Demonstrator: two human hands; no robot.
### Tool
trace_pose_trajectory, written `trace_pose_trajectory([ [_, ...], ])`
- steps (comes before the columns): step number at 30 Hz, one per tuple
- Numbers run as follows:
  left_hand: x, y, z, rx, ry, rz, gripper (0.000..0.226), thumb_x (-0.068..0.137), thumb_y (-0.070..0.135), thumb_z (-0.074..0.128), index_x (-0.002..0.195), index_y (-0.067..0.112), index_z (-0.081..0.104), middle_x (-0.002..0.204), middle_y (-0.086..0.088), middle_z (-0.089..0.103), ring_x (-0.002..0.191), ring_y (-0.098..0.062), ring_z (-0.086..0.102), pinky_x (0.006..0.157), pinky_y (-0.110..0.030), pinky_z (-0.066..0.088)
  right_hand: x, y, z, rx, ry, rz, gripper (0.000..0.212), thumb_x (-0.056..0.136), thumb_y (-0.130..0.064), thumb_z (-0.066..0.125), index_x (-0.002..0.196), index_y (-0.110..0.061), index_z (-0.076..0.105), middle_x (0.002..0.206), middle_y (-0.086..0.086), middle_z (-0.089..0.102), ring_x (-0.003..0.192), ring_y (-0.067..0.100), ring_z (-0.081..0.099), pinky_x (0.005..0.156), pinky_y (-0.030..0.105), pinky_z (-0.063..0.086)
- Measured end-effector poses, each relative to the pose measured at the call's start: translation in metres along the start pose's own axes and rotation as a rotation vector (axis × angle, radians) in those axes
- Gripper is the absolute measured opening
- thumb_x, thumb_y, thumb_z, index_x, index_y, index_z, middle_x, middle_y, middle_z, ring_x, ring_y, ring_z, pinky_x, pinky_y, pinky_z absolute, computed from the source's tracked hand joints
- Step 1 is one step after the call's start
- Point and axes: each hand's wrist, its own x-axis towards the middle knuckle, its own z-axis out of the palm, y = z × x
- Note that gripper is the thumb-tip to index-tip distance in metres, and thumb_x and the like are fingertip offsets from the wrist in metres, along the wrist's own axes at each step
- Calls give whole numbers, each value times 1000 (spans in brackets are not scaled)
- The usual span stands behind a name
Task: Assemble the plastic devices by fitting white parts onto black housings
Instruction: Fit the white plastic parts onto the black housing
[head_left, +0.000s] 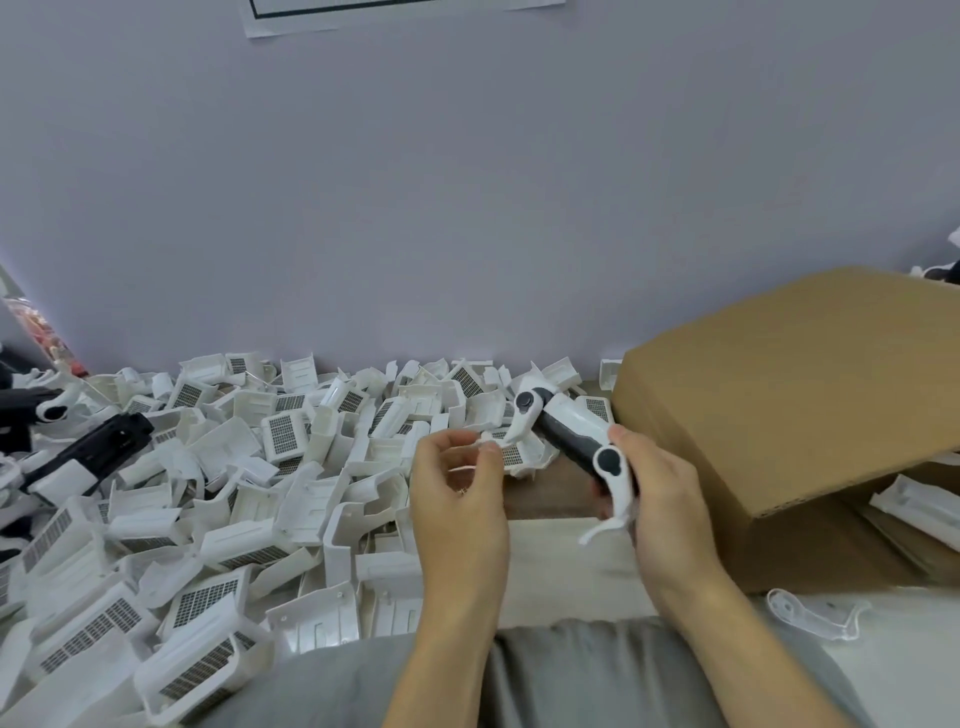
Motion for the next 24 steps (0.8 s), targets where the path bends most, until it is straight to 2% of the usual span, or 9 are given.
trace_pose_trajectory([
  [3,3,13,-8,45,-3,100,19,98,16,59,97,34,64,92,19,64,83,3,60,67,-14,50,6,-8,-14,249,-108,135,25,75,-32,59,62,-12,51,62,7,34,55,22,33,53,34,22],
  [6,9,26,-20,27,-222,76,29,101,23,55,113,47,66,113,14,68,105,-3,65,86,-25,51,0,-18,-18,346,-257,221,19,72,-25,62,69,-11,50,60,4,29,47,18,30,49,30,27],
  [8,11,34,-27,-9,-416,13,30,102,23,52,116,44,69,101,6,72,92,-8,69,78,-27,55,-5,-22,-19,346,-322,302,25,69,-29,61,75,-6,54,56,6,37,44,18,38,49,31,30],
  [10,11,35,-29,-18,-487,13,30,103,20,49,105,33,76,89,-1,73,77,-12,69,64,-23,55,-9,-26,-18,322,-367,369,35,72,-32,57,86,0,59,58,10,46,45,19,44,54,33,29],
  [14,12,27,-27,34,-299,67,29,102,24,51,94,25,78,88,-2,76,78,-11,70,62,-20,53,-10,-26,-15,205,-373,376,41,82,-33,57,102,0,68,88,20,68,68,32,60,63,38,48],
  [17,17,22,-27,102,-154,71,27,104,25,52,94,19,76,80,1,75,64,-4,65,56,-17,51,-9,-20,-17,-30,-351,228,29,93,-31,60,112,-12,72,115,15,69,97,36,65,90,55,52],
  [19,17,21,-26,143,-76,56,27,103,26,53,89,19,75,67,6,71,50,-1,57,49,-16,46,-10,-19,-15,-191,-378,149,19,93,-26,67,110,-25,73,114,2,69,95,21,67,87,45,56],
  [21,14,21,-26,204,-56,48,26,102,29,56,82,26,73,61,9,70,43,-4,53,52,-23,45,-10,-15,-15,-324,-402,126,23,93,-15,67,110,-29,71,119,-6,64,95,12,66,77,32,60],
  [24,14,20,-25,313,-124,88,24,99,34,60,80,26,73,62,6,70,55,-11,60,60,-28,43,-9,-10,-17,-520,-434,97,30,90,-9,69,115,-26,68,119,-9,65,103,13,65,85,36,59],
])
